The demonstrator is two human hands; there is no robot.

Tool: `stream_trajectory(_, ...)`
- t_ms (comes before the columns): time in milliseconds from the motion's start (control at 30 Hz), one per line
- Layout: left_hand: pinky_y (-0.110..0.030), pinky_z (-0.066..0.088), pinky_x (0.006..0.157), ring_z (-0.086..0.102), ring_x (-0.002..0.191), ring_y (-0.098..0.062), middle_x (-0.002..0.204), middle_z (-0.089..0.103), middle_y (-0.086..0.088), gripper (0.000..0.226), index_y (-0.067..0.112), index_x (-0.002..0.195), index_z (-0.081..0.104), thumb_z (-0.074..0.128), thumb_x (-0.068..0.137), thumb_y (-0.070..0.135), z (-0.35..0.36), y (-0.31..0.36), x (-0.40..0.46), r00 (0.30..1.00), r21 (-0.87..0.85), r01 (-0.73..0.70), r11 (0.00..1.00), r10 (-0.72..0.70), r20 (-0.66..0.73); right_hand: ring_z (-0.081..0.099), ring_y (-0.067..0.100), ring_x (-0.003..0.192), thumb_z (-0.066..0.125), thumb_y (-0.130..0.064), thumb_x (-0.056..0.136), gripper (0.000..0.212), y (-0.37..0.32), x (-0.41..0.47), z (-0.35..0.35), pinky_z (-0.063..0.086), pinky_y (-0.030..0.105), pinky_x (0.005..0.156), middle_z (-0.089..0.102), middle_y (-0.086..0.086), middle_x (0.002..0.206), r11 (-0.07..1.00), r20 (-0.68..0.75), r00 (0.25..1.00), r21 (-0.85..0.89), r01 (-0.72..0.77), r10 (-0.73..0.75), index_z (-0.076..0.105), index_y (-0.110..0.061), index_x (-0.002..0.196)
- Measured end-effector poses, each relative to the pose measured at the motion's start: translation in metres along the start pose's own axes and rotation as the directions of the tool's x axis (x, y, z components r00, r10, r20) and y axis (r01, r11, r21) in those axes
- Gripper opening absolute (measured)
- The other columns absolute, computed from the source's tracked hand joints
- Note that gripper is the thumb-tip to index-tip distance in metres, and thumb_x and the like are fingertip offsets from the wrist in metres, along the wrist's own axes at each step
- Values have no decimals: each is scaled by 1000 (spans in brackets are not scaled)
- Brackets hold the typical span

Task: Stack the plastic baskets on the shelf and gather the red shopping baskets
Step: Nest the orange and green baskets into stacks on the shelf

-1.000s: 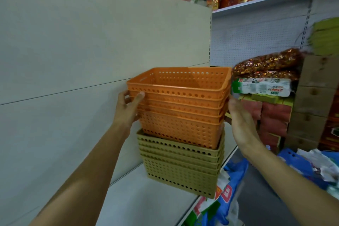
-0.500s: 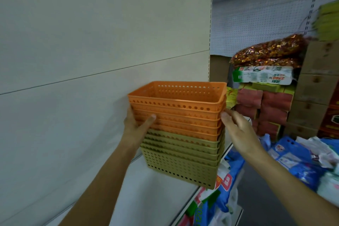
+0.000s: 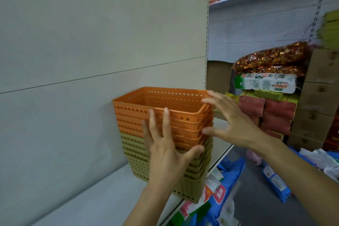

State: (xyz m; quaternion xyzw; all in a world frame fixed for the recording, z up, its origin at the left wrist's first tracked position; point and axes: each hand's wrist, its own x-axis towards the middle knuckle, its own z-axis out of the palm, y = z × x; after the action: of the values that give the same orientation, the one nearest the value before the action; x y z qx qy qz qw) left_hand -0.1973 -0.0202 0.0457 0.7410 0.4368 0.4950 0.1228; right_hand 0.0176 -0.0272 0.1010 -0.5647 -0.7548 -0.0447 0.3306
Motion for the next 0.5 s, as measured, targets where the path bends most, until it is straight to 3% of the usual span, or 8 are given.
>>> stream_trajectory(100, -65, 20, 114, -10, 150, -30, 160, -21, 9, 131, 46, 147, -17, 70, 54, 76, 15, 7, 6, 999, 12, 53, 999, -53, -12, 9, 10, 145, 53, -81, 65, 91, 15, 11, 1, 23, 48, 115, 16, -13, 158, 996, 44, 996, -30, 85, -84, 22, -45, 142)
stream_trajectory(200, -63, 23, 114, -5, 150, -31, 161, -16, 6, 132, 47, 147, -15, 78, 55, 67, 24, 9, 8, 998, 36, 40, 999, -39, -46, 21, 11, 141, 59, -78, 62, 82, 23, 23, -1, 29, 42, 109, 30, -8, 153, 990, 25, 990, -8, 138, -138, 37, -37, 130)
stream_trajectory(300, -51, 24, 114, -2, 150, -28, 160, -12, 8, 126, 56, 144, -11, 79, 56, 62, 29, 6, 16, 998, 20, 15, 1000, -14, -55, 39, 10, 118, 62, -71, 63, 66, 28, 35, -4, 40, 35, 94, 51, -8, 127, 978, -1, 978, 4, 208, -208, 47, -29, 113)
stream_trajectory(367, -44, 21, 112, -1, 149, -23, 160, -12, 11, 125, 57, 144, -7, 81, 55, 60, 35, 4, 23, 999, -11, 9, 1000, -9, -39, 39, 7, 105, 61, -70, 62, 63, 36, 40, -7, 39, 32, 84, 53, -9, 113, 971, -17, 971, -23, 237, -237, 51, -27, 107)
stream_trajectory(500, -47, 20, 117, 0, 149, -18, 160, -9, 9, 126, 49, 147, -2, 85, 56, 55, 61, 10, 42, 1000, -43, -3, 999, 4, 11, 46, 13, 101, 60, -70, 62, 59, 65, 43, -19, 43, 38, 84, 58, -6, 107, 970, -53, 970, -72, 232, -236, 53, -27, 103)
